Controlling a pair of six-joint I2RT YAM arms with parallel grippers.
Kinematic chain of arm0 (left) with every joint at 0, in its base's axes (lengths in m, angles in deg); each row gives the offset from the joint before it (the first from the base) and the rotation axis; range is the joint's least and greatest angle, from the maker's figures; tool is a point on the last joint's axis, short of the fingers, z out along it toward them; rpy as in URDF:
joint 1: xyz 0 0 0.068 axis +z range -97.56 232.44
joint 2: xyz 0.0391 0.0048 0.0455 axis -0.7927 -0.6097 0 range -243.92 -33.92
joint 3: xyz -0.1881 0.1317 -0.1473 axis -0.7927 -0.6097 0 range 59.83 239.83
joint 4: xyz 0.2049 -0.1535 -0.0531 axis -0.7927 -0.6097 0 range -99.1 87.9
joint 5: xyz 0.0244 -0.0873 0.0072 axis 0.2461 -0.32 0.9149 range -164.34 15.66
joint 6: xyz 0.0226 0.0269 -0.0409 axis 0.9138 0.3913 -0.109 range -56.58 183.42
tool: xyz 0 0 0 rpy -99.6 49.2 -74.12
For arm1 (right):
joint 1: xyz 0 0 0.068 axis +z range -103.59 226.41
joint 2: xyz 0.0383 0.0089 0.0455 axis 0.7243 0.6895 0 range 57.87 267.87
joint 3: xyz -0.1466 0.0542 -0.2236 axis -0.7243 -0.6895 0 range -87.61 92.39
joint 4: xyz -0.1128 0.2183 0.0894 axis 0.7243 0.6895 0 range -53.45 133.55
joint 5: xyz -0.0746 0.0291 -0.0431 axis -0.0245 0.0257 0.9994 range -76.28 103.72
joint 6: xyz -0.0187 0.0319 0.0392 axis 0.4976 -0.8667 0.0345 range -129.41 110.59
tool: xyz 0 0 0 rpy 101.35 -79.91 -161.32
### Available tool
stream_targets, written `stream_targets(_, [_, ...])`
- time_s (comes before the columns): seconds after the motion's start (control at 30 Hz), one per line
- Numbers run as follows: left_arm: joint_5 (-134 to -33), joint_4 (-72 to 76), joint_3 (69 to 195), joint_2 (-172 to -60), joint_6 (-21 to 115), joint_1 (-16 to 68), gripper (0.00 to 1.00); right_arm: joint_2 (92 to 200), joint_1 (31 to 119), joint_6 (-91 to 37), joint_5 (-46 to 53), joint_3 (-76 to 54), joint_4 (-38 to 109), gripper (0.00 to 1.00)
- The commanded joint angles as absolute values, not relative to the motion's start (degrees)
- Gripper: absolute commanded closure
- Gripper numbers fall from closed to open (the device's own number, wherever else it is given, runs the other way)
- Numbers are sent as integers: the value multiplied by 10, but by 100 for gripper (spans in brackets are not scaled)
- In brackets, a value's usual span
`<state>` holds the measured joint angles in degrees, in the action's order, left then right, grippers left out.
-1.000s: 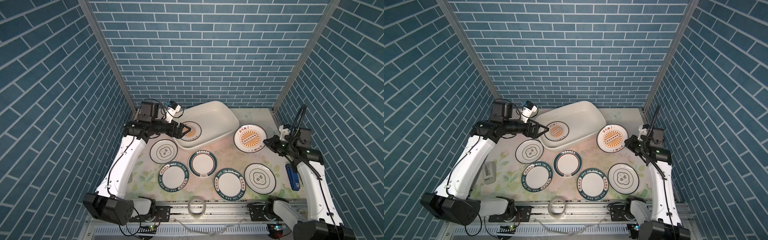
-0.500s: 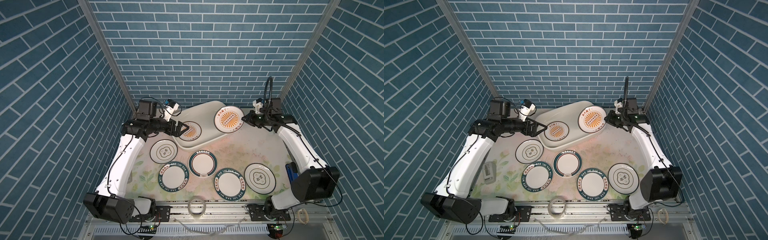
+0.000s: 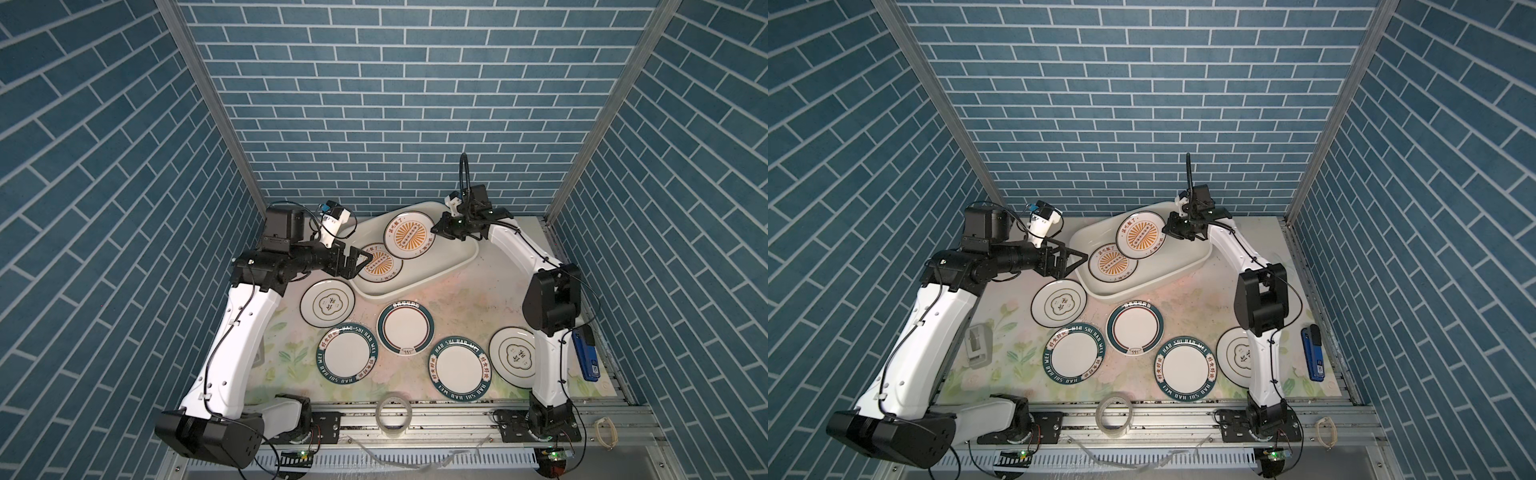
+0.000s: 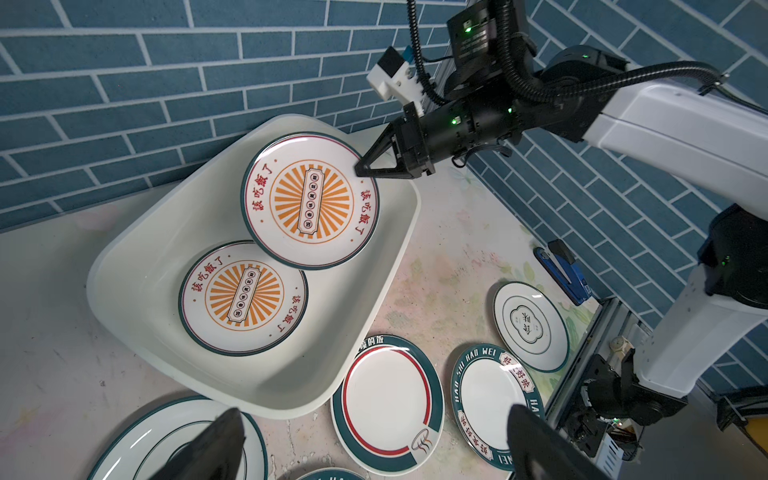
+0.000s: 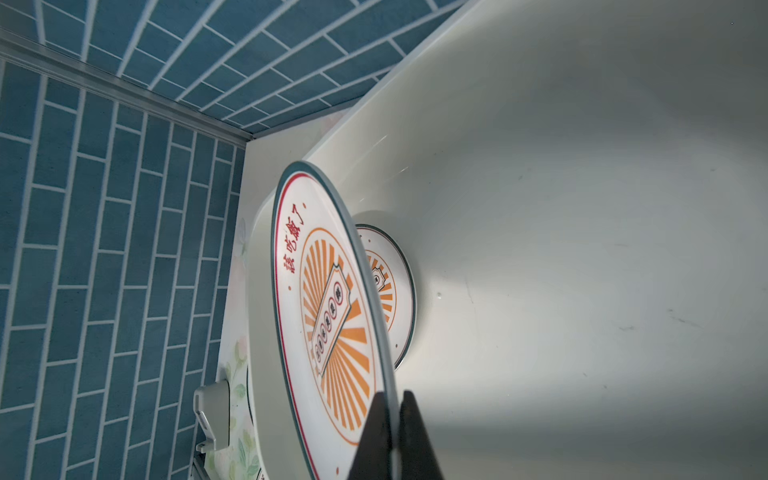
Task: Place the plates into the plastic bin on the countertop
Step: 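Carry the plate over the bin and lower it onto the first plate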
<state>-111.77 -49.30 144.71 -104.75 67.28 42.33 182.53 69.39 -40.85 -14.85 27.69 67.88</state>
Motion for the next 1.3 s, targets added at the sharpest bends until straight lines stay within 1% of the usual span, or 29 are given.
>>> stream_targets(0.0, [-1117, -482, 1435, -1045, 680, 427, 0, 1857, 711, -427, -179, 309, 651, 100])
stream_targets(0.33, [-1130, -478, 1440, -1061, 672, 427, 0, 1920, 735, -451, -185, 324, 605, 100])
stream_targets(0.57, [-1142, -474, 1441, -1062, 669, 427, 1, 1962, 747, -465, -183, 346, 602, 100])
stream_targets(1.27, [-1156, -475, 1453, -1074, 663, 427, 0, 2015, 753, -502, -203, 368, 576, 100])
